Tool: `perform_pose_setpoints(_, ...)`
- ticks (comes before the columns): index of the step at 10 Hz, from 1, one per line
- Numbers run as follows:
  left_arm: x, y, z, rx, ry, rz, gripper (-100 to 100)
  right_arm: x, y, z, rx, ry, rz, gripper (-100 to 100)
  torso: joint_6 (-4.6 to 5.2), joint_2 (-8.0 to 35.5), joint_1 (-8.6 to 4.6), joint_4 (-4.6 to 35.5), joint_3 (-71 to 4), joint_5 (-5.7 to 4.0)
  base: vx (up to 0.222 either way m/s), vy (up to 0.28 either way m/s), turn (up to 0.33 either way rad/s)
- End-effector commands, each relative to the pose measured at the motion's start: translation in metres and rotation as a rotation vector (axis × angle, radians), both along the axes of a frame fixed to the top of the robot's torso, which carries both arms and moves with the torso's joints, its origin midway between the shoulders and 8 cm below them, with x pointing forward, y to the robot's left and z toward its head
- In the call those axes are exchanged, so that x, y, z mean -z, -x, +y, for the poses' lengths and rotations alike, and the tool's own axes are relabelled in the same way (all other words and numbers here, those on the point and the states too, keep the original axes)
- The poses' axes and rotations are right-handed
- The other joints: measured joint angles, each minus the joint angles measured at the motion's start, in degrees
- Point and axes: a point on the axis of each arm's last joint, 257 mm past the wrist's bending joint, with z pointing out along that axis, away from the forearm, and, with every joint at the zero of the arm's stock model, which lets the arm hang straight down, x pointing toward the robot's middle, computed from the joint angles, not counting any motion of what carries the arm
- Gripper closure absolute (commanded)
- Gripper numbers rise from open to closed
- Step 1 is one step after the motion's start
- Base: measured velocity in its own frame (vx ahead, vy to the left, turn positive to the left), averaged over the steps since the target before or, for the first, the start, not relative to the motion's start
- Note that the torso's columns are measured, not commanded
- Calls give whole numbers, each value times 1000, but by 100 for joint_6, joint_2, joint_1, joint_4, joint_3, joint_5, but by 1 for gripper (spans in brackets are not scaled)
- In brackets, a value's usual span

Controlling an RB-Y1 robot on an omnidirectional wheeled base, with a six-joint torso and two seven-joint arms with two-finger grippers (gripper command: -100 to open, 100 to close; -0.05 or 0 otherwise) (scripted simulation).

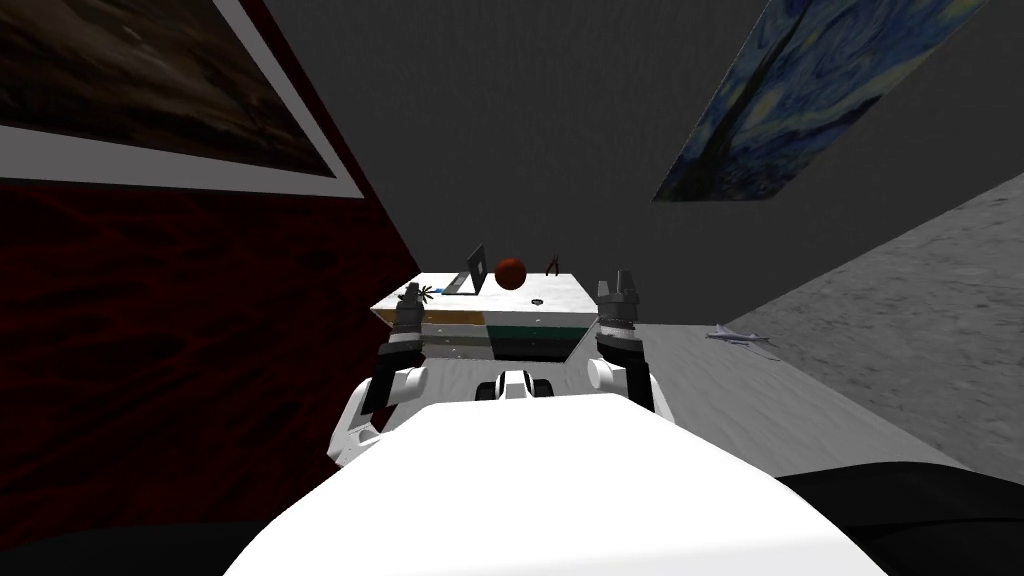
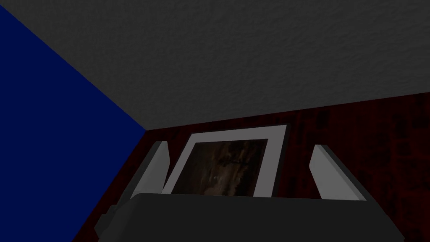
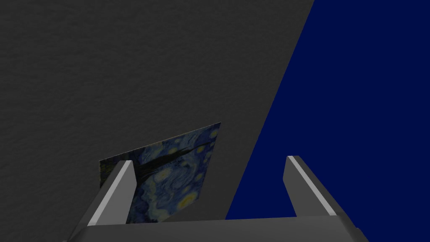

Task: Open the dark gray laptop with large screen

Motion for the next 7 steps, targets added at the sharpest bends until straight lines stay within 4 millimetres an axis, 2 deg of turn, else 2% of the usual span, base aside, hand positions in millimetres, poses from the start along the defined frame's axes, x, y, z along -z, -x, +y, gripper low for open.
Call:
perform_pose_setpoints(1, 12, -9, 15, -51, -19, 61, -100, 0, 0, 0, 0, 0, 0, 0, 0, 3, 0, 1, 1, 0, 59, -49, -134)
perform_pose_setpoints(7, 38, -29, 52, -167, -72, 204, -100, 0, 0, 0, 0, 0, 0, 0, 0, 1, -4, 0, 0, -1, 66, -43, -122)
